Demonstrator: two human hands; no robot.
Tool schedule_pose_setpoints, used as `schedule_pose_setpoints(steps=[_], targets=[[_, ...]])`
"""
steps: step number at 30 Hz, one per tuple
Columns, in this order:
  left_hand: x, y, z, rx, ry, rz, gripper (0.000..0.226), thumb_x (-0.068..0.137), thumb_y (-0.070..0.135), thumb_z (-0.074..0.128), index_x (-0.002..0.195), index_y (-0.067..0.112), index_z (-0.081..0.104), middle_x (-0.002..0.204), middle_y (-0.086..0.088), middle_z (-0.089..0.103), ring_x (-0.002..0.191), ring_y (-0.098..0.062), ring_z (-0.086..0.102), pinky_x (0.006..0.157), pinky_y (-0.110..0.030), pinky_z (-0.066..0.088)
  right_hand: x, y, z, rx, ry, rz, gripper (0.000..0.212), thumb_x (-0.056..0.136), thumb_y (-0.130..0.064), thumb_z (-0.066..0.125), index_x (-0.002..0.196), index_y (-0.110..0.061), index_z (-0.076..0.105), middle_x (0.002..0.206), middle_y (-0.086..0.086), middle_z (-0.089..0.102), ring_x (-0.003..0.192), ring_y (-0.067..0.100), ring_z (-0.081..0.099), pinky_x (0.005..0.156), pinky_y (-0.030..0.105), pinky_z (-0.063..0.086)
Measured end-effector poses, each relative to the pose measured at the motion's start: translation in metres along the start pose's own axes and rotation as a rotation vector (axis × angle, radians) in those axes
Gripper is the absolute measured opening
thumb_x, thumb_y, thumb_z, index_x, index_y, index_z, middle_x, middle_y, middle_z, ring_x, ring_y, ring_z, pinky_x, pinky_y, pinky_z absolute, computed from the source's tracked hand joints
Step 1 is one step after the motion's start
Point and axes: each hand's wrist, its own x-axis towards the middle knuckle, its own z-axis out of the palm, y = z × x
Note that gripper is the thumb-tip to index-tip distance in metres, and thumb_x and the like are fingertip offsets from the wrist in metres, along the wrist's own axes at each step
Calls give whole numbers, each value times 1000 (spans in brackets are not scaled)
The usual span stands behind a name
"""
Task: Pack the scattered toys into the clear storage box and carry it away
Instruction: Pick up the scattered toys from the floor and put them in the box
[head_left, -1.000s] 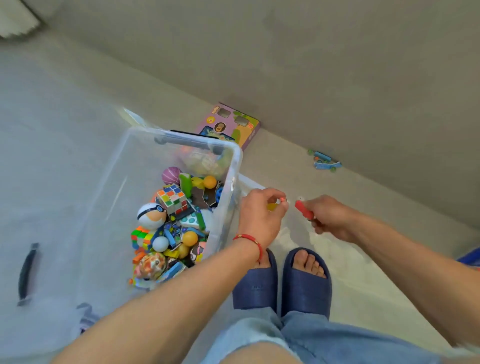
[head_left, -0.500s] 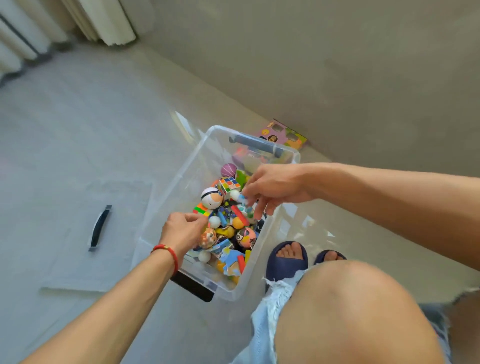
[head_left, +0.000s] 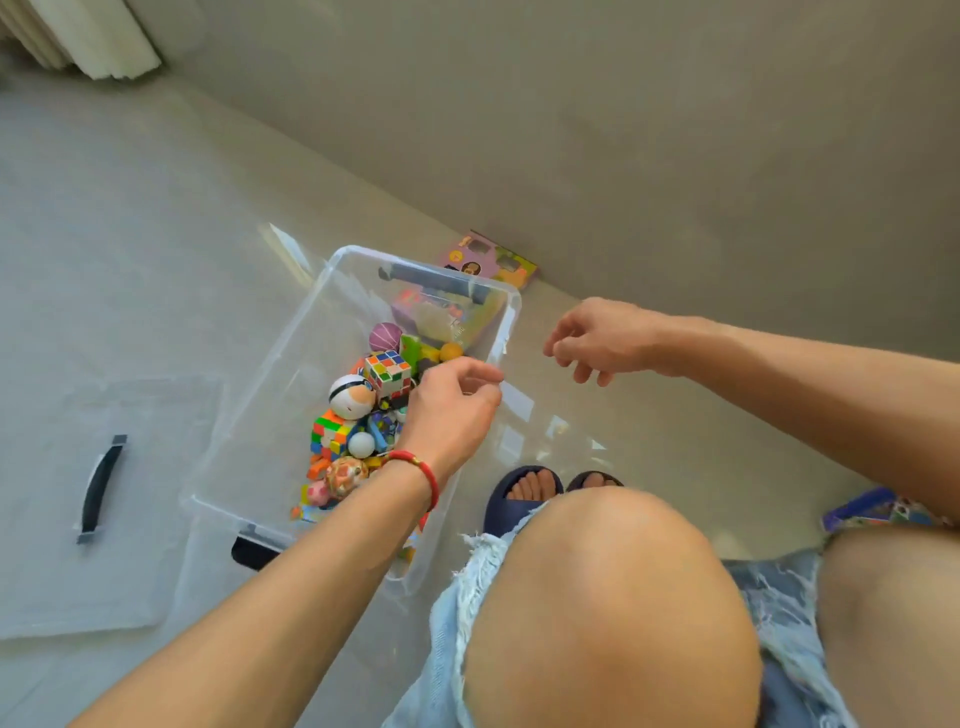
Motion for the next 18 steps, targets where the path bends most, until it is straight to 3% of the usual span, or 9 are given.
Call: schedule_pose_setpoints(steps=[4, 7, 11, 14, 18], targets=[[27, 31, 65, 59, -123, 95, 23, 80, 22, 57, 97, 29, 71, 93, 9, 69, 88, -12, 67, 82, -37, 59, 13, 63, -19, -163, 124, 106, 27, 90, -16, 47, 101, -12, 72, 88, 14, 74, 81, 31, 72, 74, 35, 59], [59, 34, 109, 157, -183, 124, 22, 86, 20, 58, 105, 26, 69, 101, 6, 67, 97, -15, 64, 86, -34, 55, 32, 134, -12, -163, 234, 259, 31, 98, -21, 46, 107, -5, 70, 107, 19, 70, 100, 37, 65, 82, 35, 50], [123, 16, 162, 305, -232, 128, 28, 86, 23, 64, 114, 24, 66, 111, 3, 65, 100, -14, 61, 84, -24, 47, 63, 227, 33, -24, 246, 427, 31, 95, -20, 53, 122, -11, 63, 126, 12, 64, 118, 33, 57, 98, 35, 45], [176, -3, 202, 373, -241, 126, 31, 84, 22, 66, 115, 22, 67, 110, 0, 66, 96, -14, 61, 82, -19, 44, 86, 271, 59, 50, 283, 472, 45, 94, -22, 57, 138, -18, 50, 133, 14, 55, 121, 31, 53, 99, 37, 44], [241, -31, 249, 495, -264, 187, 33, 86, 12, 65, 118, 18, 66, 117, -6, 66, 103, -21, 63, 94, -29, 49, 132, 296, 72, 18, 498, 405, 57, 93, -27, 61, 145, -18, 40, 139, 13, 45, 123, 34, 46, 101, 42, 44]])
